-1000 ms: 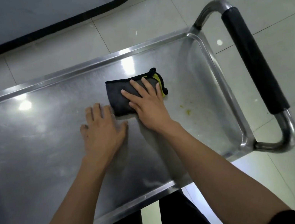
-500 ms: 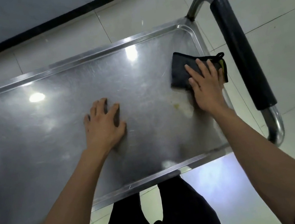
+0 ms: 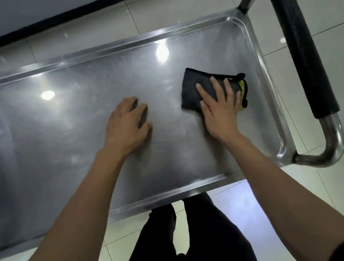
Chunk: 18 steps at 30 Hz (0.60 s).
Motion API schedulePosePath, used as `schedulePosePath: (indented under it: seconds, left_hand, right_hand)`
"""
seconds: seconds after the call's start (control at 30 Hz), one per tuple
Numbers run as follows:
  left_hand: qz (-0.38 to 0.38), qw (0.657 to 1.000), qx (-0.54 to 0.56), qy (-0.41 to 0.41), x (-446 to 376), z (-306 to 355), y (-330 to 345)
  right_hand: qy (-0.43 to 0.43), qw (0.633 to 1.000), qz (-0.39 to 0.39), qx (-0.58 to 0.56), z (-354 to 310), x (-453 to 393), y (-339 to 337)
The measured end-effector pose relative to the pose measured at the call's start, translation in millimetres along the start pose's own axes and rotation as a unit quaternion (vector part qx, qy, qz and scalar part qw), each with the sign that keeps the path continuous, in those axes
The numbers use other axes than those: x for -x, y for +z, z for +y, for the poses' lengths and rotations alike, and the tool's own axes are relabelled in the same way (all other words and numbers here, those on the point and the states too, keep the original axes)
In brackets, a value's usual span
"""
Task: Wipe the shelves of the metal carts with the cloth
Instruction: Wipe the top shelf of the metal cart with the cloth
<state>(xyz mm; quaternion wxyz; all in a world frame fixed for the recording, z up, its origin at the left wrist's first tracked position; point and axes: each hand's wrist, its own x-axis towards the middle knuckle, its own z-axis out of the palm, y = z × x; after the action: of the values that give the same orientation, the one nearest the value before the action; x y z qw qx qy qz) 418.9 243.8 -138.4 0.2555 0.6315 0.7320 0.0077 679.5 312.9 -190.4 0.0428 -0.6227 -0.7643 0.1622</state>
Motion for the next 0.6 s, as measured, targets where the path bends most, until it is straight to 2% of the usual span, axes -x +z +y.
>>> schedulePosePath:
  seconds: [0.13,0.3,0.4,0.6]
  left_hand:
    - [0.064,0.998,-0.001,-0.01,46.6,-16.2,11.3]
    - [0.024,0.998,-0.06,-0.024,85.9,-30.0,36.3]
    - [0.027,0.997,-0.068,-0.013,91.1,-38.0,43.9]
    - [0.026,0.998,-0.051,-0.004,99.5,-43.9,56.4]
  right_hand:
    - [-0.018,1.0,-0.01,0.008,-42.6,23.5,17.0]
    - [-0.054,0.998,-0.033,0.0,-97.0,58.2,37.4]
    - [-0.08,0.996,-0.036,0.001,-119.1,81.7,50.3]
    - [-0.102,0.994,-0.049,0.009,-113.2,87.5,43.3]
